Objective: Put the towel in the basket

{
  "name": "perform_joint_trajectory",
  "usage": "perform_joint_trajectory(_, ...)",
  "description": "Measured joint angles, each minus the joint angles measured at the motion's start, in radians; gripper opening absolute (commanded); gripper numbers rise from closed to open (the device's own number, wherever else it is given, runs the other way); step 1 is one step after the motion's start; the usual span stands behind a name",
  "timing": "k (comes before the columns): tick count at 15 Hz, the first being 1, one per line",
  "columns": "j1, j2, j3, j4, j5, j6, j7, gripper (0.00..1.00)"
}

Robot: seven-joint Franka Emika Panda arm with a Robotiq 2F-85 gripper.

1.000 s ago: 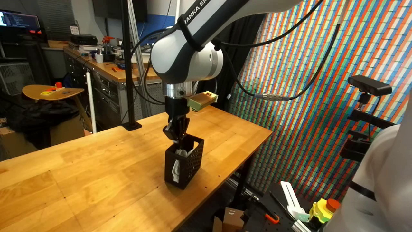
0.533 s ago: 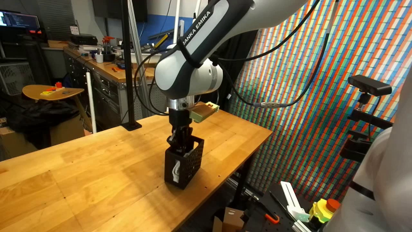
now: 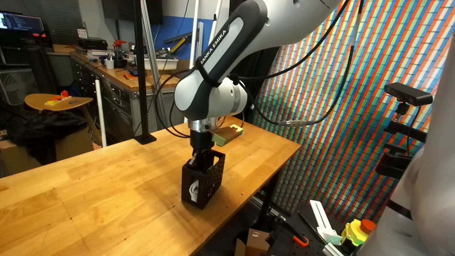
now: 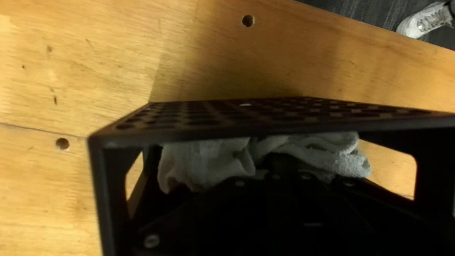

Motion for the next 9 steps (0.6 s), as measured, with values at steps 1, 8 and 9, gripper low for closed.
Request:
perform_joint_trajectory(1, -0.005, 0.001, 0.002, -0.001, 0.016, 0.002, -0.017, 0.0)
perform_joint_trajectory(8, -0.03, 0.007, 0.015, -0.02, 0.113, 0.035, -0.102, 0.0)
perform_joint_trajectory(9, -0.032, 0.008, 0.018, -0.021, 0.128, 0.039, -0.113, 0.0)
